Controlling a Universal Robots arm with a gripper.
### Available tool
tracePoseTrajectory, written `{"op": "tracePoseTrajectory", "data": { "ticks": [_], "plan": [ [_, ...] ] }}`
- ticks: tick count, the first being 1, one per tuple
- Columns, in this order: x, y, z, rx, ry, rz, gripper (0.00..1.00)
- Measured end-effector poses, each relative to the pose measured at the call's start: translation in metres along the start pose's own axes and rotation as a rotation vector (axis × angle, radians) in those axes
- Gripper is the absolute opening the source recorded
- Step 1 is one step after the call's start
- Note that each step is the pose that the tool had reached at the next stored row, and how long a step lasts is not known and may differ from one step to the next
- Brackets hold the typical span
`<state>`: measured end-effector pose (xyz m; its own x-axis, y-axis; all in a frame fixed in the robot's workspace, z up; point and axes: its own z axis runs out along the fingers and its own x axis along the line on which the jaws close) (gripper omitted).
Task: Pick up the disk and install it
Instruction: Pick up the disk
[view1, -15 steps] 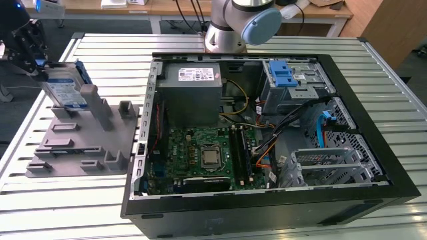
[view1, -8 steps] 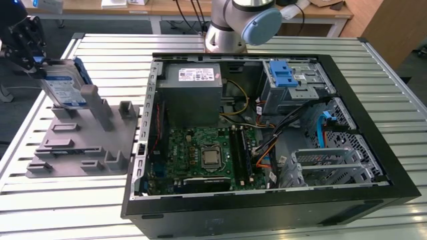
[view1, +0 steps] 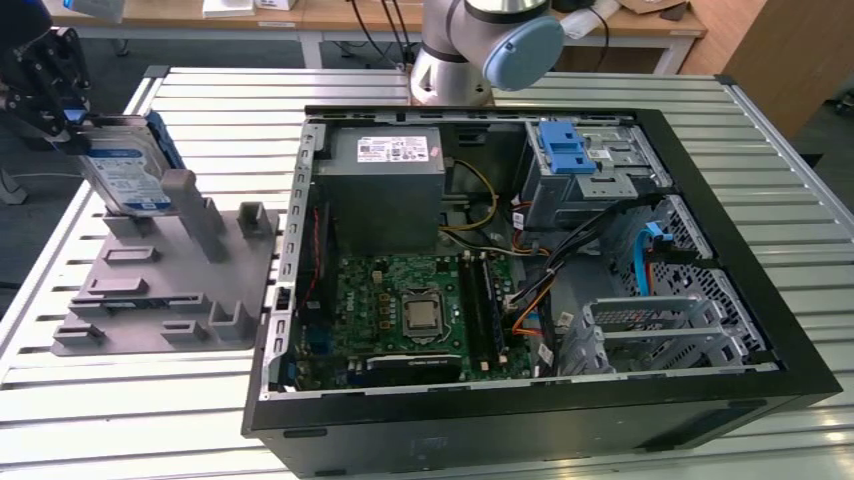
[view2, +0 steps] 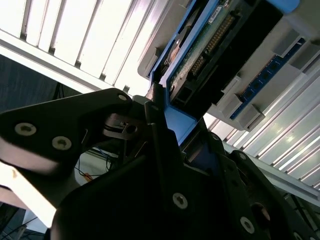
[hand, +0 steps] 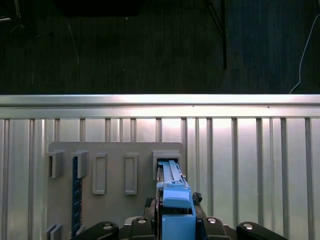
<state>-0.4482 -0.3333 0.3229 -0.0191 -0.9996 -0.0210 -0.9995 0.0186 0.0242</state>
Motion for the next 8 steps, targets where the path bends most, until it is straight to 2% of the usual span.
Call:
{"op": "tracePoseTrajectory", "data": {
  "ticks": [8],
  "plan": [
    [-0.0001, 0.0001, -0.0038, 0.0000, 0.0000, 0.000, 0.36]
  ]
}}
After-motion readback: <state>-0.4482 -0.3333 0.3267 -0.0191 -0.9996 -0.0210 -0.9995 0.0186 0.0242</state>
